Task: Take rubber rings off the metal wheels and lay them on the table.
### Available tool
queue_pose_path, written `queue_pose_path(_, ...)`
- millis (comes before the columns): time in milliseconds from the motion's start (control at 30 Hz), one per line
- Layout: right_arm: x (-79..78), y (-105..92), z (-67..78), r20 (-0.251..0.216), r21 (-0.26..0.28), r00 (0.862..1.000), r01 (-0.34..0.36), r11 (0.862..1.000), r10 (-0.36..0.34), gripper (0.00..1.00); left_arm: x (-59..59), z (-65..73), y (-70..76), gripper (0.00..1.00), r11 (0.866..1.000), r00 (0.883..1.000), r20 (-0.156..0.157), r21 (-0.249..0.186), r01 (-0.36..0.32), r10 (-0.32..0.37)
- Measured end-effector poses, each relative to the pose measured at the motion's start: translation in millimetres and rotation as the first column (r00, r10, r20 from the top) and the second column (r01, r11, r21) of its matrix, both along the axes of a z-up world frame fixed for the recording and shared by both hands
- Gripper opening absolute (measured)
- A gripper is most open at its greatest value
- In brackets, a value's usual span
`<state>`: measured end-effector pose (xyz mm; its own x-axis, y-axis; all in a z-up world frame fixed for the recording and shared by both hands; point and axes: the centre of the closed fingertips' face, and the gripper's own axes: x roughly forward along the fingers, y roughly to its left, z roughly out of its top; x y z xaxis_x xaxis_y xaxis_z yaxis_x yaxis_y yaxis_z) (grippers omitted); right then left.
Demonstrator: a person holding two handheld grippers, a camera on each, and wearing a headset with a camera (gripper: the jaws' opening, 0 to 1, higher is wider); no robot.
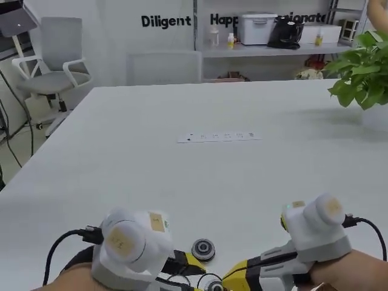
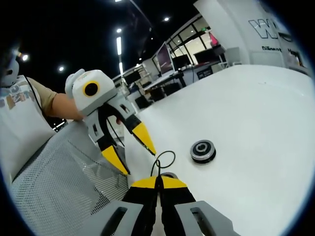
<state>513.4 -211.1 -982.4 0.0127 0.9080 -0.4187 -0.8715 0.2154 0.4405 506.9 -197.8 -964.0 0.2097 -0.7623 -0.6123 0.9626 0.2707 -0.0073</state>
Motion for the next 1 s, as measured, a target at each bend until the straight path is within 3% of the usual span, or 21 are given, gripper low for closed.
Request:
queue_pose_path(533, 5.5, 11.0, 20.1, 0.027, 0.026, 1.0, -0.012, 1.0, 0.011, 0.0, 7.3, 29.4, 35.2, 0.47, 0.992, 0.995, 0.017, -0.079, -0.098, 0.099)
queue_pose_path(1000, 10.8, 36.7, 23.7, 0.032, 0.03, 0.999, -0.026, 0.999, 0.025, 0.0, 6.3, 26.2, 73.4, 0.64, 0.978, 0.981, 0.005, -0.08, -0.191, 0.192)
